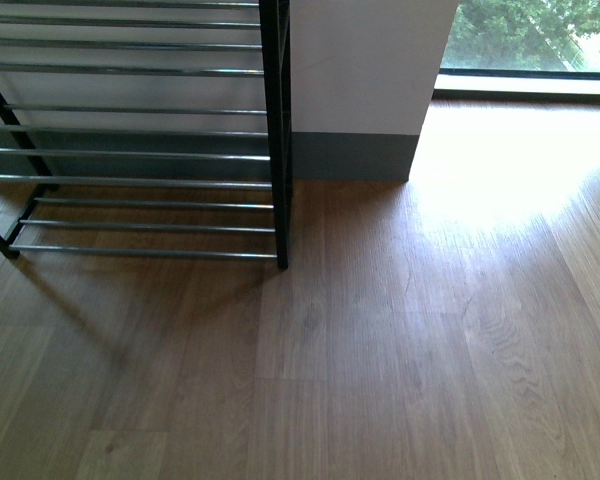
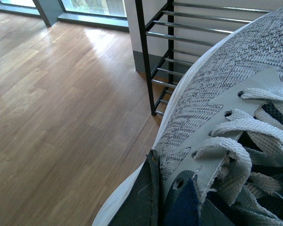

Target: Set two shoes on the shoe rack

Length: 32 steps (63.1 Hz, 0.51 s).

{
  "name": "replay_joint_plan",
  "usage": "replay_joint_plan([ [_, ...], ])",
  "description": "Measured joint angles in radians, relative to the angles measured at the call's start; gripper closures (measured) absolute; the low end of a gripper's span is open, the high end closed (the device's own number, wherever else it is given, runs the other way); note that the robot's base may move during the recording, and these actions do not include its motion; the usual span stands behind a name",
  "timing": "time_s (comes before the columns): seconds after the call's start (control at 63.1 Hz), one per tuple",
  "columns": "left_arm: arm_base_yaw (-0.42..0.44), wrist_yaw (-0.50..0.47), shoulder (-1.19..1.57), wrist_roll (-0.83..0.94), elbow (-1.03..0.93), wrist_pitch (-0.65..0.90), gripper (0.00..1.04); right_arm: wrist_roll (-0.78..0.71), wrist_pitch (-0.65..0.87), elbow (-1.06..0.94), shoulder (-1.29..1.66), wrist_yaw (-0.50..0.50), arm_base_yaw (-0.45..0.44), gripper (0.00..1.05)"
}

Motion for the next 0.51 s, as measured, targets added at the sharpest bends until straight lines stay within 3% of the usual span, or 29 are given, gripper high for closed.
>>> replay_joint_plan([
  [0.507,0.000,0.003,0.002,0.000,0.000,0.000,1.04,0.000,0.000,-0.002,0.001,0.002,0.000,1.04],
])
